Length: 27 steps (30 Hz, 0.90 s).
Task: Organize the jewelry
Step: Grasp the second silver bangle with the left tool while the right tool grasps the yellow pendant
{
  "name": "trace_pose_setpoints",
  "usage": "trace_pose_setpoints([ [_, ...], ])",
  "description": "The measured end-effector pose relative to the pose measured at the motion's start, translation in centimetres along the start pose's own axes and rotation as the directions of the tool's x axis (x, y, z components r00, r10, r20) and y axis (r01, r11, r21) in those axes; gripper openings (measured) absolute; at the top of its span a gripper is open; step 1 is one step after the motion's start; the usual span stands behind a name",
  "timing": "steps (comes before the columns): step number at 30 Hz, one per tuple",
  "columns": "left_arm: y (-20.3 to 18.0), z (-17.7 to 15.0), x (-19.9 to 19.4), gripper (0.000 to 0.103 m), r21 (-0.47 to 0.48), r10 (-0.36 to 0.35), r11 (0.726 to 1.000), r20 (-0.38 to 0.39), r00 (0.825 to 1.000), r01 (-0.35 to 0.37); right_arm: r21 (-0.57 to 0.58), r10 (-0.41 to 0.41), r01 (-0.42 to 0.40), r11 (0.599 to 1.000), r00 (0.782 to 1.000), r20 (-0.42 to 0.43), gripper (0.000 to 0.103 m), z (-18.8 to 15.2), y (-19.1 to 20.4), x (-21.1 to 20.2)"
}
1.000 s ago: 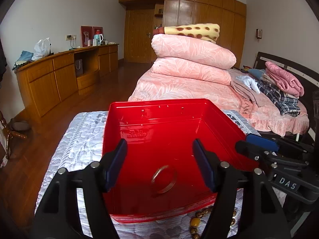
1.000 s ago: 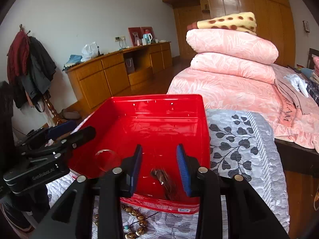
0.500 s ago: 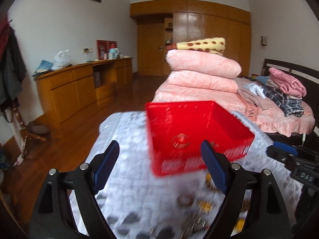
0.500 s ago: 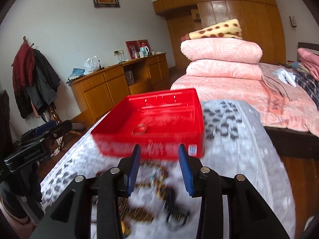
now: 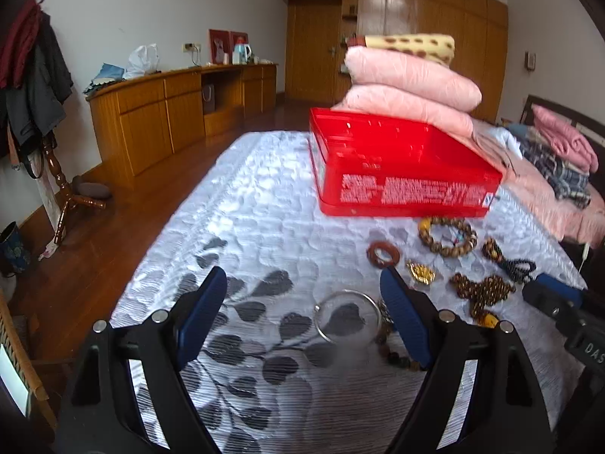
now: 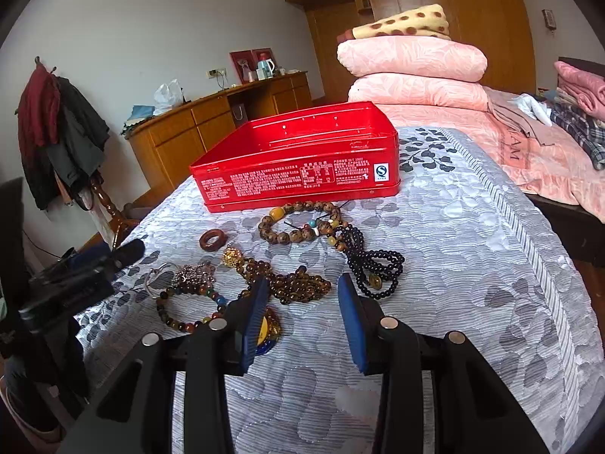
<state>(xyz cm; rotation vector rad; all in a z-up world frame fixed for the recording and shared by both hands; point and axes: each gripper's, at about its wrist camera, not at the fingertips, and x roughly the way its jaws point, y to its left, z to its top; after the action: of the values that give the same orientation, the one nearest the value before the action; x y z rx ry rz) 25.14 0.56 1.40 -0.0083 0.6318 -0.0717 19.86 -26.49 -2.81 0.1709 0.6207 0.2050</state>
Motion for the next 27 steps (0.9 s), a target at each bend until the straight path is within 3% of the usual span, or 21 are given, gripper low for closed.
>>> trace_pose_setpoints([
  [14, -1.0, -0.6, 2.6, 0.072, 0.011, -0.012, 1.0, -0.154, 0.988, 0.014, 0.009, 0.016, -0.016, 1.0, 1.0, -0.005, 0.039, 0.0, -0.4, 0.2],
  [27, -1.3, -1.1, 3.2, 0.068, 0.026, -0.033, 0.999, -0.239, 0.97, 0.04, 0.005, 0.017, -0.017, 1.0, 1.0, -0.009, 0.039, 0.0, -0.3, 0.2],
])
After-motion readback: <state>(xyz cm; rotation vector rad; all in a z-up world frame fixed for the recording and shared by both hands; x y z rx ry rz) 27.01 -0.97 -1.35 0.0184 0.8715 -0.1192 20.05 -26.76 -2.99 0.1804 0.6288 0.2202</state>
